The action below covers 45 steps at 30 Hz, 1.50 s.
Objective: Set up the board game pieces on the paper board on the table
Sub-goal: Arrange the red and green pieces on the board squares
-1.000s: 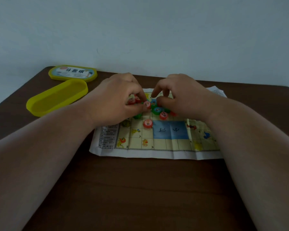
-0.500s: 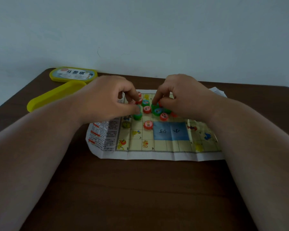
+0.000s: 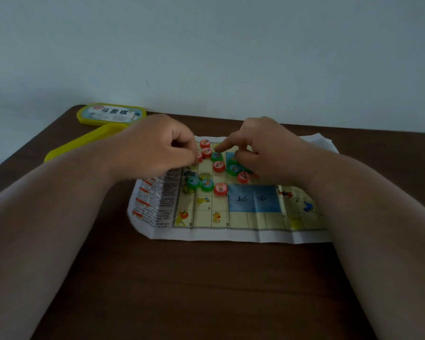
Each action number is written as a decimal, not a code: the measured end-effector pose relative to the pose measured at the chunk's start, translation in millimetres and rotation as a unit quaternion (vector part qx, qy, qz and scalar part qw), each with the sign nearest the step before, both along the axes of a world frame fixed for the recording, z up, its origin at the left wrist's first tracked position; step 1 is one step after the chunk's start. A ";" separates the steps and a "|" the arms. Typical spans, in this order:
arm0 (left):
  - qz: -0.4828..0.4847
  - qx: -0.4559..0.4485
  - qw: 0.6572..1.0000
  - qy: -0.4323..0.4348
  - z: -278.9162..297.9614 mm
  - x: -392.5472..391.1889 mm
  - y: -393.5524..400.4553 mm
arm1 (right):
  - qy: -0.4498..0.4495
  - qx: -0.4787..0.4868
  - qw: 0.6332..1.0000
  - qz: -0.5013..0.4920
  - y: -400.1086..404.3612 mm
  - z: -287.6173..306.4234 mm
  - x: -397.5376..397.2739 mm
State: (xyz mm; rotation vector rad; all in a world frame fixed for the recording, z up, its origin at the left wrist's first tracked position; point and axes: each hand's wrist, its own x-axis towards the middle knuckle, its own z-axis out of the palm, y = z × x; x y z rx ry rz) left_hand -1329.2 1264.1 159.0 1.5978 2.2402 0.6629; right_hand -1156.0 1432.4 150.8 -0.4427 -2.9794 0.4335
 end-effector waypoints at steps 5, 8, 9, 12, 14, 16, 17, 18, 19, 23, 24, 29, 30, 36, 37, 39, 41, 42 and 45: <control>0.081 0.043 0.994 0.058 -8.9 -4.7 4.1 | -0.010 0.004 1.000 0.000 -2.0 1.8 -0.2; 0.052 0.004 0.995 0.089 -10.1 -1.0 5.2 | -0.005 0.008 1.000 0.000 0.6 -1.8 -0.8; 0.044 -0.009 0.994 0.101 -10.4 0.0 5.8 | -0.001 0.009 1.000 -0.002 1.9 -3.1 -0.9; 0.037 -0.029 0.992 0.113 -10.6 1.5 6.6 | 0.003 0.010 1.000 -0.010 4.5 -4.7 -0.7; 0.035 -0.025 0.992 0.123 -10.1 1.6 7.0 | 0.003 0.009 1.000 -0.014 4.5 -4.3 -0.6; 0.040 -0.026 0.990 0.132 -8.5 1.7 6.9 | 0.005 0.011 1.000 -0.015 4.4 -4.5 -0.7; 0.045 -0.031 0.990 0.133 -7.4 1.7 6.8 | 0.007 0.011 1.000 -0.015 4.5 -4.7 -0.5; 0.050 -0.036 0.990 0.127 -6.6 1.9 6.4 | 0.009 0.011 1.000 -0.016 4.7 -5.2 -0.3; 0.055 -0.039 0.991 0.118 -5.7 1.6 5.9 | 0.010 0.011 1.000 -0.017 5.1 -5.4 -0.1; 0.049 -0.028 0.995 0.085 -3.0 -1.8 2.3 | 0.017 0.017 0.999 -0.023 4.9 -5.1 0.0; 0.043 -0.024 0.996 0.080 -2.9 -2.3 1.8 | 0.023 0.015 0.999 -0.024 4.4 -4.5 0.1; 0.008 -0.032 0.996 0.081 -5.3 1.7 1.8 | 0.052 0.013 0.998 -0.022 1.4 -4.7 -0.7; 0.006 -0.031 0.996 0.081 -5.9 1.7 2.1 | 0.053 0.013 0.998 -0.026 0.8 -5.0 -0.8; 0.022 -0.001 0.994 0.110 -8.4 -2.0 3.5 | 0.041 0.031 0.997 -0.053 -1.5 -2.4 0.4; 0.030 0.020 0.993 0.114 -9.4 -2.5 4.0 | 0.042 0.035 0.997 -0.059 -1.9 -1.7 0.6; 0.049 0.073 0.990 0.112 -11.6 -4.5 5.4 | 0.061 0.034 0.994 -0.086 -2.3 -0.6 0.8; 0.070 0.108 0.987 0.101 -11.7 -5.9 7.5 | 0.103 0.030 0.986 -0.127 -0.5 -1.1 0.1; 0.078 0.112 0.986 0.099 -10.6 -6.0 9.8 | 0.125 0.027 0.980 -0.150 0.8 -0.8 0.5; 0.093 0.103 0.985 0.100 -6.6 -6.9 16.4 | 0.162 0.000 0.966 -0.203 2.7 1.3 1.8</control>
